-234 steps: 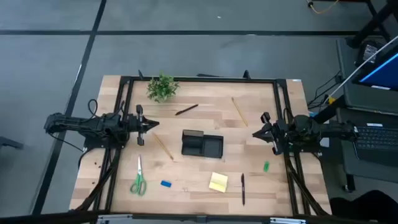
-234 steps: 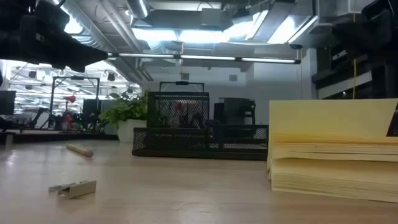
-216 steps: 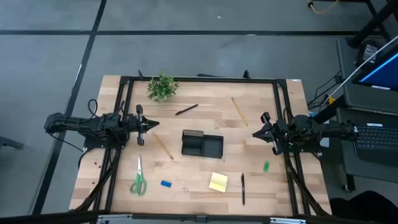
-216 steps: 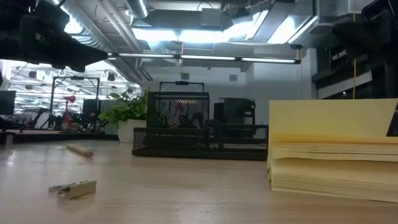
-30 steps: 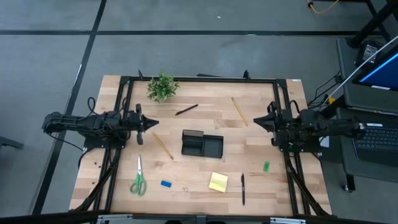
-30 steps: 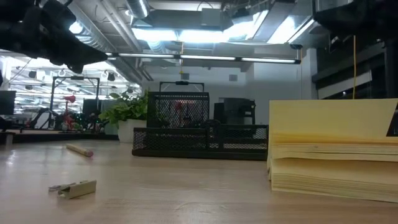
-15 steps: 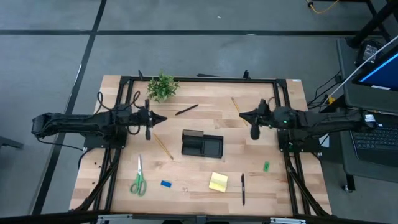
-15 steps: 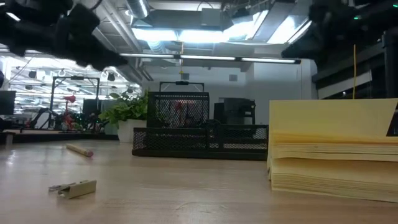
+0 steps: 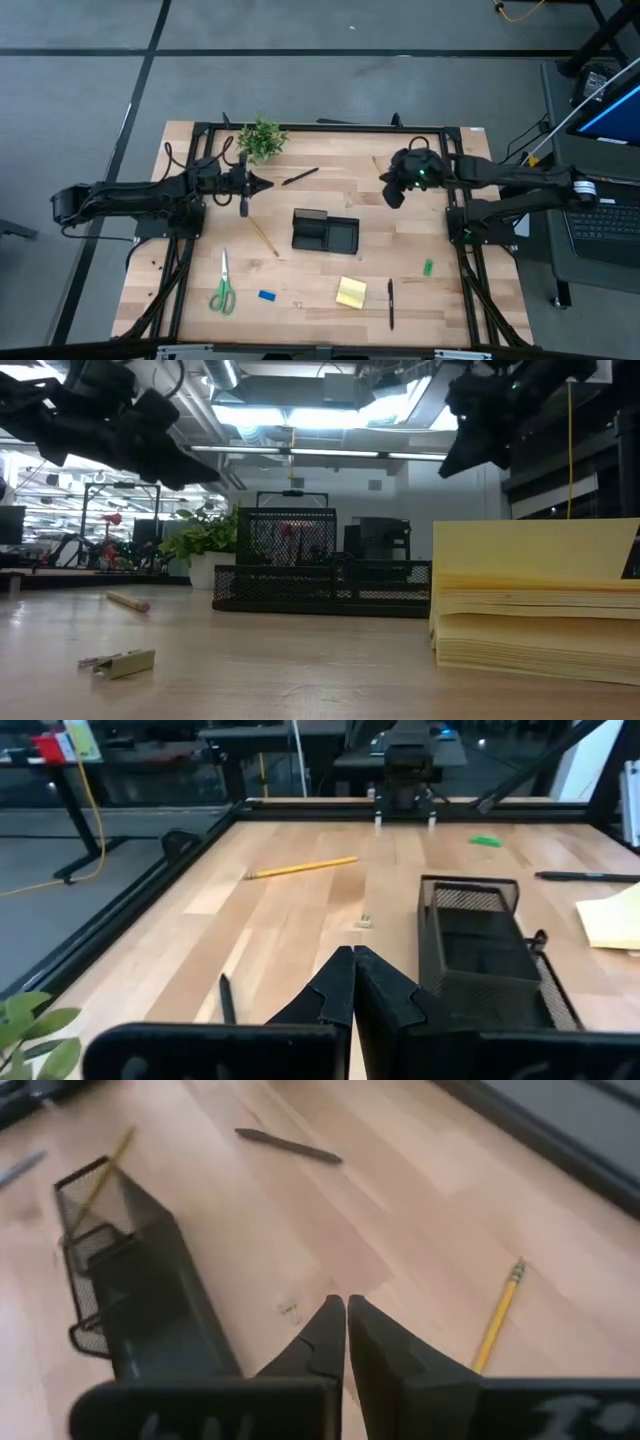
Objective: Pick and place office supplies into organizer
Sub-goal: Put the top yellow pencil into the black desk organizer
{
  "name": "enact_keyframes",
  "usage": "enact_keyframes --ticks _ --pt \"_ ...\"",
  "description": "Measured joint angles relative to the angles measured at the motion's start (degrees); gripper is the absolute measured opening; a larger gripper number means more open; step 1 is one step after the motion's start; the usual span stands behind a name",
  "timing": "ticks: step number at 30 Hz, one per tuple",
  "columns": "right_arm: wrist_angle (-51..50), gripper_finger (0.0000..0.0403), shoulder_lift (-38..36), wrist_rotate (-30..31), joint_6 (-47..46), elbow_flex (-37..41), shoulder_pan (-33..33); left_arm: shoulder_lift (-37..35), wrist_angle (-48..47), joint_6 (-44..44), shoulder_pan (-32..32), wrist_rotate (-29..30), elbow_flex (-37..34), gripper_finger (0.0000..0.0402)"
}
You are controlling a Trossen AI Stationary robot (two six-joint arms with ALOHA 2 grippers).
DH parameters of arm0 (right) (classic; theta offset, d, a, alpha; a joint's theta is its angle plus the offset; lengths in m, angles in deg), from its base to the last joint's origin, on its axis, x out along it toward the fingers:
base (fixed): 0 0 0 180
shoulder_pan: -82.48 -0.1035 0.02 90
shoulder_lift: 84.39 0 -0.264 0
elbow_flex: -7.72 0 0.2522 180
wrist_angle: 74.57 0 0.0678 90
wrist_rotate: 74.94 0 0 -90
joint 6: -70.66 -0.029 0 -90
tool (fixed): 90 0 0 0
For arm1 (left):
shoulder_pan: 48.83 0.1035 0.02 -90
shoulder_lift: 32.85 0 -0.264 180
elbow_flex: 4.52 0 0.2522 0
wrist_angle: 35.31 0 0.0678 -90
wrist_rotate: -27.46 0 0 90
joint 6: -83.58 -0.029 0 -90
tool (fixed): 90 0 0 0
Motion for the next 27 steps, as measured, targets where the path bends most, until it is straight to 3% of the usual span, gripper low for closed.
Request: enact_keyframes --ticks 10,27 --pt "-6.11 0.0035 8.70 -0.20 0.10 -0.15 6.69 0.00 -0.06 0.00 0.11 0.35 0.00 0.0004" --pt "-1.01 0.0141 22.56 -0.11 3.43 -0.15 13.32 0.00 -0.08 -0.02 0.09 0.44 0.00 0.0008"
